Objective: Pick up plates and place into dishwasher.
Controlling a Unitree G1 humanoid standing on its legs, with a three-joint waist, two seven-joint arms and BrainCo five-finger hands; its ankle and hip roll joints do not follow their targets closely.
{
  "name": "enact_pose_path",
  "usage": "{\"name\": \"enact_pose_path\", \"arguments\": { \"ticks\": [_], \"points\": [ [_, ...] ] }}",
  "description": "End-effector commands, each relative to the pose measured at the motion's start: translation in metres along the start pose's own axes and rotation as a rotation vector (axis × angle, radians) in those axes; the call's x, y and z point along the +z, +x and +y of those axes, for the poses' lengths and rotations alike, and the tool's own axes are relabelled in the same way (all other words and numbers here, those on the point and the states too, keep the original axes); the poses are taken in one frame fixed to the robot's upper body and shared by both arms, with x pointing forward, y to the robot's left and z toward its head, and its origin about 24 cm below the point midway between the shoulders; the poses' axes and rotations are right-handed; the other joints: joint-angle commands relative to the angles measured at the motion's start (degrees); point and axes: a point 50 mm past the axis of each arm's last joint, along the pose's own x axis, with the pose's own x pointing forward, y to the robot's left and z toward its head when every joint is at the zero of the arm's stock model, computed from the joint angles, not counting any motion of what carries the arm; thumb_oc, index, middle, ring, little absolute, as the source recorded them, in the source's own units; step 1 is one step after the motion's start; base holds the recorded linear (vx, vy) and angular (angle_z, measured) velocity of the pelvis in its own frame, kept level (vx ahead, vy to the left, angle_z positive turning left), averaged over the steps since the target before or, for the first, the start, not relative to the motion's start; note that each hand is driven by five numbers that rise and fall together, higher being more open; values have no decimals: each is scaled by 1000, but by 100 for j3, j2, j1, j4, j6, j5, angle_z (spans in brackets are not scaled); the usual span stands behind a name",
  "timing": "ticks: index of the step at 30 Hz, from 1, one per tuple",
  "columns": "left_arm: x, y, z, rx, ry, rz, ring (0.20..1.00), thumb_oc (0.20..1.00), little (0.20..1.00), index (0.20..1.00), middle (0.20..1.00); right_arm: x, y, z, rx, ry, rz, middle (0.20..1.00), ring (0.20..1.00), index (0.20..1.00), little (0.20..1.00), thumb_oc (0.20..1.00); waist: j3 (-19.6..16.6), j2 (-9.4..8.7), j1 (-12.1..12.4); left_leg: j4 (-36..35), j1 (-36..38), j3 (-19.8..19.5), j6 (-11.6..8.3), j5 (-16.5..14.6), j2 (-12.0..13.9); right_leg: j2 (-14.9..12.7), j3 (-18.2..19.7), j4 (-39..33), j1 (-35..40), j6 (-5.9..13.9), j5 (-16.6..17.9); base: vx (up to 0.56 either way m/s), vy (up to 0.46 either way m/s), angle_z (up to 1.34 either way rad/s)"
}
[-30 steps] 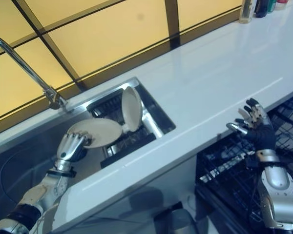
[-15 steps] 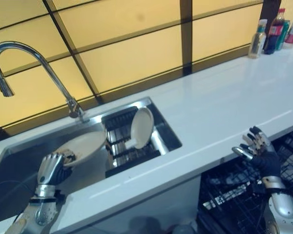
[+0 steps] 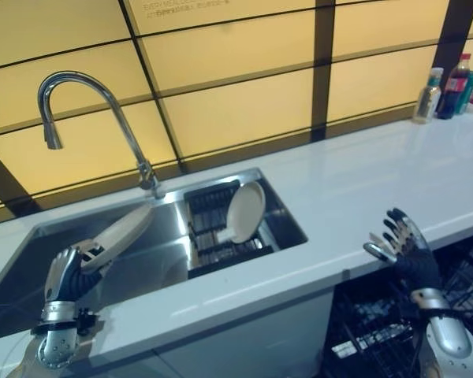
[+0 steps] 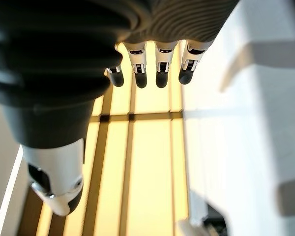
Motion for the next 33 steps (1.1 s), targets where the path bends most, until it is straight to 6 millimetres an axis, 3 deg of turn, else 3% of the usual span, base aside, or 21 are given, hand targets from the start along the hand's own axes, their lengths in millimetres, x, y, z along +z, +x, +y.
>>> {"name": "enact_pose_path", "arguments": {
  "ticks": [1,5,8,16,26,33],
  "points": [
    [22,34,25,72,-124,-122,200,200,200,200,200,41,21,24,92,-21,-275,1000,1000,1000,1000,1000,-280,-349,188,-318,-503,-130,126,572,-173,-94,-181,-2088,1221,303,570,-59,7,11],
    [38,45,15,-30,-281,-161,200,200,200,200,200,53,33,43,156,-10,-352,1000,1000,1000,1000,1000,-328,-336,280,-334,-518,-180,109,513,-174,-89,-249,-2106,1232,299,526,-83,21,11],
    [62,52,1,-218,-447,-256,200,200,200,200,200,58,42,61,209,-10,-382,1000,1000,1000,1000,1000,-342,-314,353,-342,-542,-214,105,464,-175,-95,-313,-2112,1223,303,500,-96,34,13],
    [100,59,-26,-518,-754,-332,200,200,200,200,200,57,58,99,338,-12,-376,1000,1000,1000,1000,1000,-251,-274,461,-342,-589,-253,120,369,-188,-100,-419,-2112,1177,322,477,-94,27,12],
    [122,59,-40,-687,-810,-404,200,200,200,200,200,48,65,137,474,-2,-342,1000,1000,1000,1000,1000,-149,-352,593,-342,-665,-274,147,317,-155,-49,-496,-2112,1093,365,461,-75,-20,4],
    [127,63,-39,-717,-791,-426,200,200,200,200,200,47,65,147,526,-10,-338,1000,1000,1000,1000,1000,-111,-400,649,-342,-709,-250,151,303,-147,-37,-520,-2112,1049,379,452,-49,-5,2]
  ]
}}
